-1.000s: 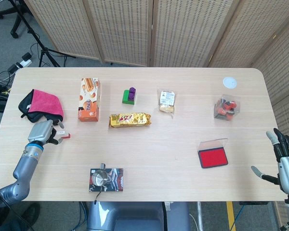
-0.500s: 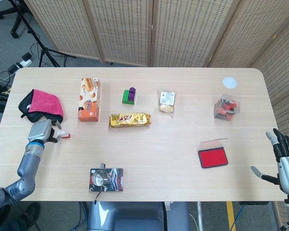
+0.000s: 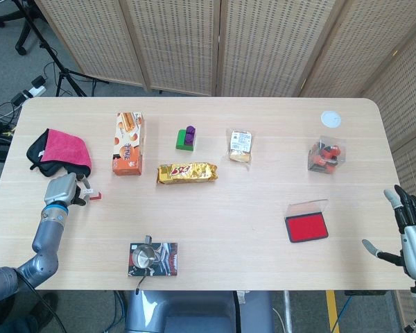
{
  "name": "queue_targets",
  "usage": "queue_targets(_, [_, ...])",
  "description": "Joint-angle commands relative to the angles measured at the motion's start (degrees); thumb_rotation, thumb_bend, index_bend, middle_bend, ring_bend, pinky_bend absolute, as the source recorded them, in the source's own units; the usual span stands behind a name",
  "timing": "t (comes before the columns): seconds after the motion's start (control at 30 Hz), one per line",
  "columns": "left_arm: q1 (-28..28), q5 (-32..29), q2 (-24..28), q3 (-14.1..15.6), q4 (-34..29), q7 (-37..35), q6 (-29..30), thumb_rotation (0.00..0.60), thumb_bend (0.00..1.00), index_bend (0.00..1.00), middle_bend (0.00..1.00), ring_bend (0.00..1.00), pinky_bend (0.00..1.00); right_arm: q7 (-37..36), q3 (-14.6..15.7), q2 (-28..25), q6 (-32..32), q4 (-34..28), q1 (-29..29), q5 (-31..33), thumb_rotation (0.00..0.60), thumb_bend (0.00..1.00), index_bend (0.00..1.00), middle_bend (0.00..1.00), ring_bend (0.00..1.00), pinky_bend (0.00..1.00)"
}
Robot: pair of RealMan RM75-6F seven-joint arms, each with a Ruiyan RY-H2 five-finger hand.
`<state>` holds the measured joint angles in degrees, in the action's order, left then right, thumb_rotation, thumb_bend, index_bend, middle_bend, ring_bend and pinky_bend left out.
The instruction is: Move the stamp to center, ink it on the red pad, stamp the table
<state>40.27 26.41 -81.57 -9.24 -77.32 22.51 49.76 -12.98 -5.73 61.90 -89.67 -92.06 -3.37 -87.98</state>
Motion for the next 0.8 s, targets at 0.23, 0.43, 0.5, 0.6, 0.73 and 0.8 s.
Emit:
queue_targets(0.23, [0.36, -0.53, 0.28, -0.22, -1.28, 1.17, 0.97, 0.600, 0.36, 0.57, 0.98, 1.00, 0.93, -0.86, -0.06, -0.26, 0.11, 0.10, -0.01, 0.13, 0.600, 0.00, 0.01, 0.00, 0.00, 0.00])
queue_targets(0.43, [0.34, -0.84, 2.69, -1.42, -4.54, 0.64, 1.50, 0.600, 0.36, 0.58, 0.98, 1.00, 0.93, -1.15, -0.01, -0.36, -0.07, 0.07, 0.09, 0.01, 0.600, 0.00, 0.01, 0.00, 0.00, 0.00])
queue_targets(0.5, [0.36, -0.90, 4.27, -1.96, -6.93, 0.43, 1.63, 0.600, 0.36, 0.58, 0.98, 1.00, 0.93, -1.22, -0.03, -0.39, -0.11, 0.06, 0.11, 0.01, 0.600, 0.00, 0.01, 0.00, 0.00, 0.00])
queue_targets(0.6, [0.98, -1.41, 10.25, -4.49, -17.44, -0.12, 1.56, 0.600, 0.36, 0.58, 0.98, 1.00, 0.93, -1.16, 0.02, -0.40, 0.04, -0.01, 0.03, -0.05, 0.600, 0.00, 0.01, 0.00, 0.00, 0.00])
queue_targets(0.73, [3.10, -2.29, 14.50, -5.38, -27.49, 3.43, 5.31, 0.600, 0.36, 0.58, 0.98, 1.00, 0.93, -1.08, 0.12, -0.41, -0.19, -0.15, 0.10, -0.38, 0.600, 0.00, 0.01, 0.00, 0.00, 0.00])
queue_targets(0.8, [5.52, -4.44, 15.58, -6.14, -33.18, 6.03, 6.77, 0.600, 0.36, 0.58, 0.98, 1.00, 0.93, -1.22, 0.09, -0.45, -0.24, -0.16, 0.13, -0.32, 0.600, 0.00, 0.01, 0.00, 0.00, 0.00])
